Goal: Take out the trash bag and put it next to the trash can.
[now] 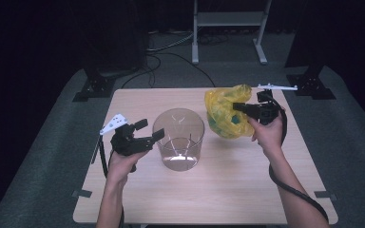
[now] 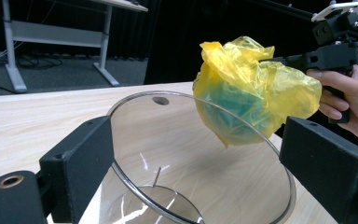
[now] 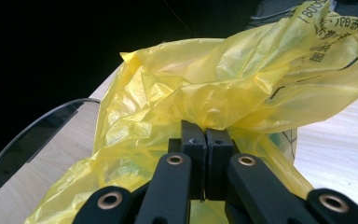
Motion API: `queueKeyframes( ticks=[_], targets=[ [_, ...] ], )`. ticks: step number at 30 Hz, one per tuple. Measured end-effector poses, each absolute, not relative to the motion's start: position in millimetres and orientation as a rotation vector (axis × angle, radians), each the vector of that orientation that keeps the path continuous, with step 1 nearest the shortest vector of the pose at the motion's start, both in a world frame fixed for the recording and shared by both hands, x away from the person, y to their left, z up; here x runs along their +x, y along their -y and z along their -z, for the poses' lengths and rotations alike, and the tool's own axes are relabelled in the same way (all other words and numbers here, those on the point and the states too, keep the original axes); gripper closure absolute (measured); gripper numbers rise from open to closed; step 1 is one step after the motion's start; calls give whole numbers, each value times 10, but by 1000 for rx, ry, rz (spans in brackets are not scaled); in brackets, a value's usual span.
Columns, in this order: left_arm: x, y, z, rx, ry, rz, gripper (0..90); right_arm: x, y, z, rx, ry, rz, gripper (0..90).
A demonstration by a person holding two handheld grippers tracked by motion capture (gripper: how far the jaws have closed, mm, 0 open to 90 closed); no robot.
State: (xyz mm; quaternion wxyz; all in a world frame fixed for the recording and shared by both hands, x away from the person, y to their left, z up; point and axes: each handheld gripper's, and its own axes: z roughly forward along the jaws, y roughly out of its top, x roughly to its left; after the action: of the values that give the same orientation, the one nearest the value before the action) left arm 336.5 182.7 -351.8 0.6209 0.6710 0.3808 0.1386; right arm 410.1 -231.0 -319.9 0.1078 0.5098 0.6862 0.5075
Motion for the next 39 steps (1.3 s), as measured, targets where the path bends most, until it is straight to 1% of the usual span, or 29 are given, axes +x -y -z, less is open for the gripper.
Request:
queueKeyframes(
  ticks=[21, 39],
  targets=[
    [3360, -1795, 3532, 1559, -886, -325, 89, 4184, 2357, 3437, 1537, -2038, -1447, 900],
    [3372, -1834, 3554, 1551, -895, -316, 89, 4258, 2232, 3713, 1563, -2074, -1361, 897]
  ],
)
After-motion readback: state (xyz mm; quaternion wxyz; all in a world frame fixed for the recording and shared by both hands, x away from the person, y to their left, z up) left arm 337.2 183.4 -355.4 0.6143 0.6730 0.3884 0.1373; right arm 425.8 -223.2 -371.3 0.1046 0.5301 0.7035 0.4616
